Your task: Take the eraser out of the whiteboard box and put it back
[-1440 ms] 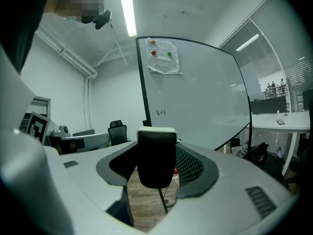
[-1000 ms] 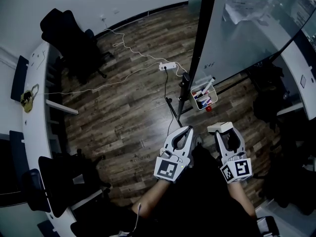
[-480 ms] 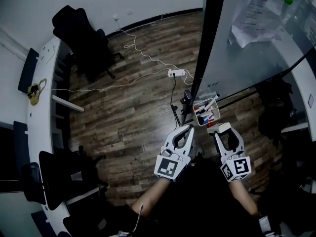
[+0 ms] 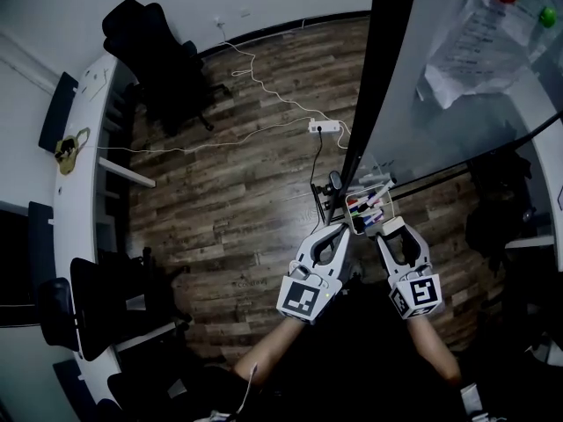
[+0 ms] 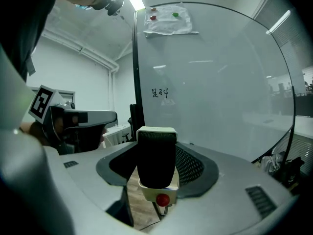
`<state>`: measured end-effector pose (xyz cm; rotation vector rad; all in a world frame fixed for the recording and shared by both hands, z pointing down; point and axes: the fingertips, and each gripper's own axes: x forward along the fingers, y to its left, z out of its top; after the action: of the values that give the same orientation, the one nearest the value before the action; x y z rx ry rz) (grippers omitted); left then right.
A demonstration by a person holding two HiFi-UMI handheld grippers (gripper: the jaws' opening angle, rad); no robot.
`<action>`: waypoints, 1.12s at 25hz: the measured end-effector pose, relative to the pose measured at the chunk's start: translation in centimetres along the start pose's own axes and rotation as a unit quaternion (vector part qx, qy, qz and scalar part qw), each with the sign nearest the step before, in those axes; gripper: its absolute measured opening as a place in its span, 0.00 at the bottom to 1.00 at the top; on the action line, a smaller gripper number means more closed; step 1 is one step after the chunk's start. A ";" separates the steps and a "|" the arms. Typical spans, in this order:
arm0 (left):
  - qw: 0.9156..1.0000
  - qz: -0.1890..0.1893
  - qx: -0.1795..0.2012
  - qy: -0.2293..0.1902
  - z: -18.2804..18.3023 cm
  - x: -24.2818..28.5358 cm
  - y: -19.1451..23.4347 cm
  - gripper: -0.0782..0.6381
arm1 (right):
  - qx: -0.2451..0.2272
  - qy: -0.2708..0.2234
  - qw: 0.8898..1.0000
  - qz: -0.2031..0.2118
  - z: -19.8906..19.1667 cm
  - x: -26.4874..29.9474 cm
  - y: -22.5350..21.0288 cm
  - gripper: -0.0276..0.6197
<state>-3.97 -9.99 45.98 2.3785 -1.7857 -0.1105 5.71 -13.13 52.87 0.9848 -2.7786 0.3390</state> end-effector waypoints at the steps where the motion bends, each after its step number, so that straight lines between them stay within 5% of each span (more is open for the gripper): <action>1: 1.000 0.002 -0.001 0.000 -0.1 0.1 0.1 0.12 | -0.001 0.002 1.000 0.004 -0.2 0.3 0.0 0.41; 28: 0.999 0.032 -0.005 0.022 -1.1 1.1 1.3 0.12 | -0.022 0.078 0.995 0.056 -3.4 5.5 1.0 0.41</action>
<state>-4.74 -11.31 47.37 2.2949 -1.8353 -0.0585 1.18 -14.78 57.24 0.7594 -2.6922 0.3520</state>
